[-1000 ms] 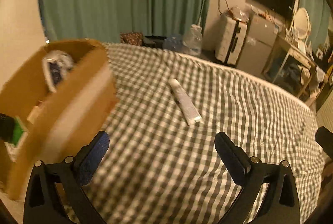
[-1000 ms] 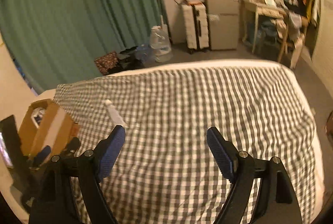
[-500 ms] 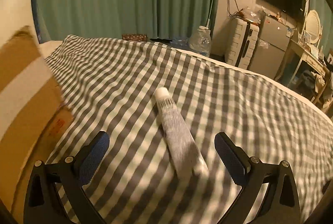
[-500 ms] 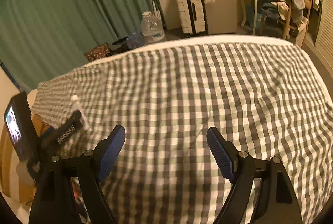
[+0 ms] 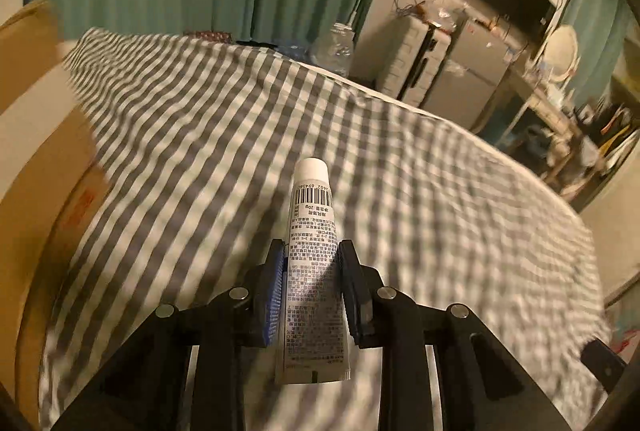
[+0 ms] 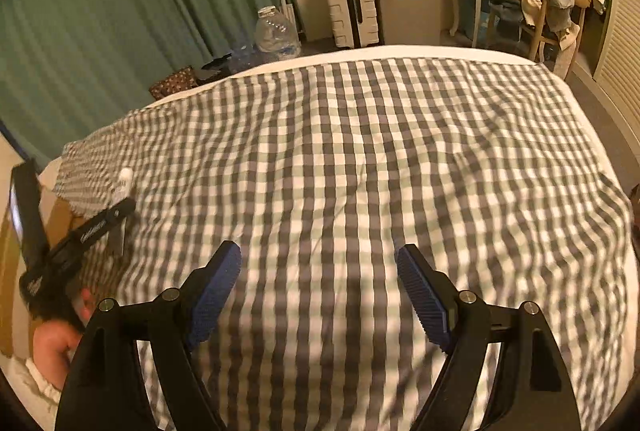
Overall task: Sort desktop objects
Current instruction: 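Carry the white tube to the cardboard box and open the left tool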
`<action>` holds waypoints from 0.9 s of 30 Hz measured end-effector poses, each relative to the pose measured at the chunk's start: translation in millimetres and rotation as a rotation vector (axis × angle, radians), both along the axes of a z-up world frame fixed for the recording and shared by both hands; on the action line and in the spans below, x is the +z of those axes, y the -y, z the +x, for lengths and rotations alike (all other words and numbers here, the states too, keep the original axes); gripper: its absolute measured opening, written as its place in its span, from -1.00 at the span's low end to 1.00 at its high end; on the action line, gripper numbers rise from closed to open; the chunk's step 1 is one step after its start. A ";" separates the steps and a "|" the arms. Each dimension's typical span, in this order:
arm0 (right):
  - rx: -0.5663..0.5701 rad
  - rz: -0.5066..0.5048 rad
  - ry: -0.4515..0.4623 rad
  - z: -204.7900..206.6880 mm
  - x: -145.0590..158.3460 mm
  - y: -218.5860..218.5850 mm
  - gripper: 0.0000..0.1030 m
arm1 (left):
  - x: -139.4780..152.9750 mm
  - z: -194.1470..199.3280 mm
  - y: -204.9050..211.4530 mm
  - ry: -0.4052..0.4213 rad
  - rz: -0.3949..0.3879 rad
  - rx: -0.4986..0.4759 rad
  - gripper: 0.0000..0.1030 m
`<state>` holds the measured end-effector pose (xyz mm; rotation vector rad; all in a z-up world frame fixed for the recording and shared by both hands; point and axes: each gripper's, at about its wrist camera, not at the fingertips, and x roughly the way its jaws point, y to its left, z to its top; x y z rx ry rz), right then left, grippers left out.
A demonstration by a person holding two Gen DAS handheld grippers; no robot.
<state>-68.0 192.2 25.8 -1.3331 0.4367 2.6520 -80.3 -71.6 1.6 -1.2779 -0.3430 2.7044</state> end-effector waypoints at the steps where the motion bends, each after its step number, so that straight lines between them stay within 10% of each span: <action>1: 0.007 -0.003 -0.002 7.8 7.4 1.9 0.57 | 5.1 15.9 4.4 -0.002 0.015 0.005 -0.49; 15: 0.107 0.039 -0.094 88.1 114.0 86.2 0.57 | 156.9 121.4 138.7 -0.207 0.089 0.217 -0.48; 23: 0.143 0.088 -0.135 100.4 153.7 119.3 0.64 | 128.1 109.5 216.5 -0.091 -0.065 0.243 -0.45; 27: 0.140 0.074 -0.115 95.2 150.4 133.2 0.64 | 116.8 108.5 200.1 -0.062 -0.190 0.240 1.00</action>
